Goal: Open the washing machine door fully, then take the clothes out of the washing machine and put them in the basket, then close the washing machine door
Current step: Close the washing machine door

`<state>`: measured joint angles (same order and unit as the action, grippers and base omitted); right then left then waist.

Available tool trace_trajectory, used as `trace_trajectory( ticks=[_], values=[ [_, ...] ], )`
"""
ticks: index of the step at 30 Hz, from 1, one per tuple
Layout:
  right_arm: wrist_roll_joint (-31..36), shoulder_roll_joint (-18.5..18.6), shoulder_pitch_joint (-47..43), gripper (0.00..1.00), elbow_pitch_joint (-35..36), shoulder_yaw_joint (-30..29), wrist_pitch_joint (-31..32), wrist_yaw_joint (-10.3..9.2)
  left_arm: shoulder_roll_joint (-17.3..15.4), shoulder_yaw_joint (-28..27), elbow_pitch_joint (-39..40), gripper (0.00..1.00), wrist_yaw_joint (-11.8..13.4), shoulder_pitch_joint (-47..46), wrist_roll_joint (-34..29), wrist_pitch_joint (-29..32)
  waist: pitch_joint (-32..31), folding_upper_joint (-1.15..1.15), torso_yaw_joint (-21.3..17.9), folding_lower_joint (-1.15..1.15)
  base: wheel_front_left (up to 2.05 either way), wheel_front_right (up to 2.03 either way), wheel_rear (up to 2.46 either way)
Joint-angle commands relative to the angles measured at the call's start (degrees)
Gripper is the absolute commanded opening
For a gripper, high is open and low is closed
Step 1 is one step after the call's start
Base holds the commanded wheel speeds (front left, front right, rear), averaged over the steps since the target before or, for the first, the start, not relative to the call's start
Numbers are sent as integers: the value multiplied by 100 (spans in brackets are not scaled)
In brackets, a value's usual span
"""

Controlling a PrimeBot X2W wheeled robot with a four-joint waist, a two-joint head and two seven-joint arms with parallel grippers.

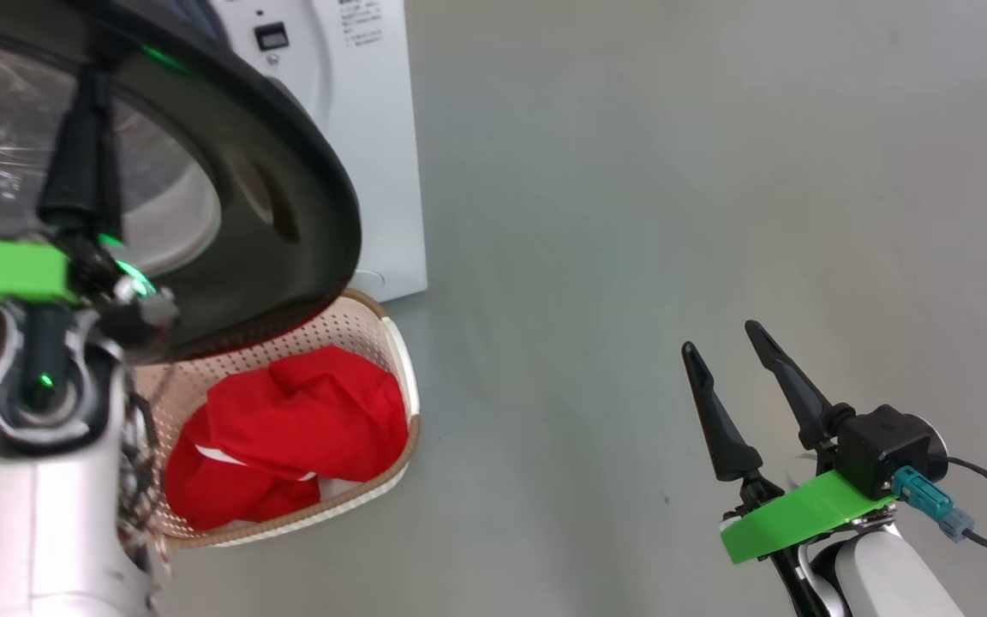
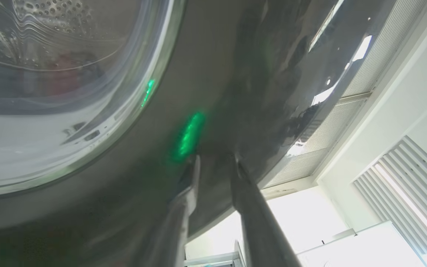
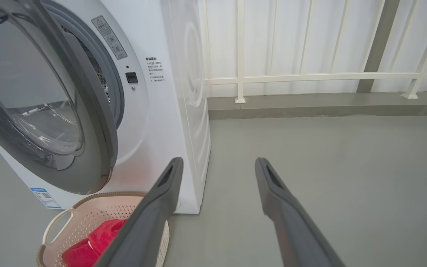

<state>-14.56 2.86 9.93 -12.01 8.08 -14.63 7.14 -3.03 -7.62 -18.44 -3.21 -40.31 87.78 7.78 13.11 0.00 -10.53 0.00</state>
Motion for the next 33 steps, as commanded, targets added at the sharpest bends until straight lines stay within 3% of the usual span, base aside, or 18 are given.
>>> trace_trajectory(
  ticks=[1,9,18,24,29,33],
  values=[
    [-50,1,79,100,113,94,-37,35,-169,-78,137,100,-92,168,27,63,-145,0,122,0,0,0,0],
    [-30,1,-20,100,69,64,-37,35,-379,199,311,100,-347,1167,-925,-442,-566,0,341,0,0,0,0],
    [-3,1,-219,100,99,23,-37,35,-938,1010,639,100,-424,2303,-2745,-1851,-1010,0,497,0,0,0,0],
    [-31,1,-369,100,238,-27,-37,35,-1316,1212,808,100,-414,2961,-3986,-2242,-1206,0,531,0,0,0,0],
    [-19,1,-447,100,336,-108,-37,35,-1153,693,1148,100,-256,3379,-5104,-2275,-1309,0,533,0,0,0,0],
    [9,1,-532,100,395,-209,-37,35,-844,299,1443,100,-294,3741,-5891,-2276,-1382,0,545,0,0,0,0]
  ],
)
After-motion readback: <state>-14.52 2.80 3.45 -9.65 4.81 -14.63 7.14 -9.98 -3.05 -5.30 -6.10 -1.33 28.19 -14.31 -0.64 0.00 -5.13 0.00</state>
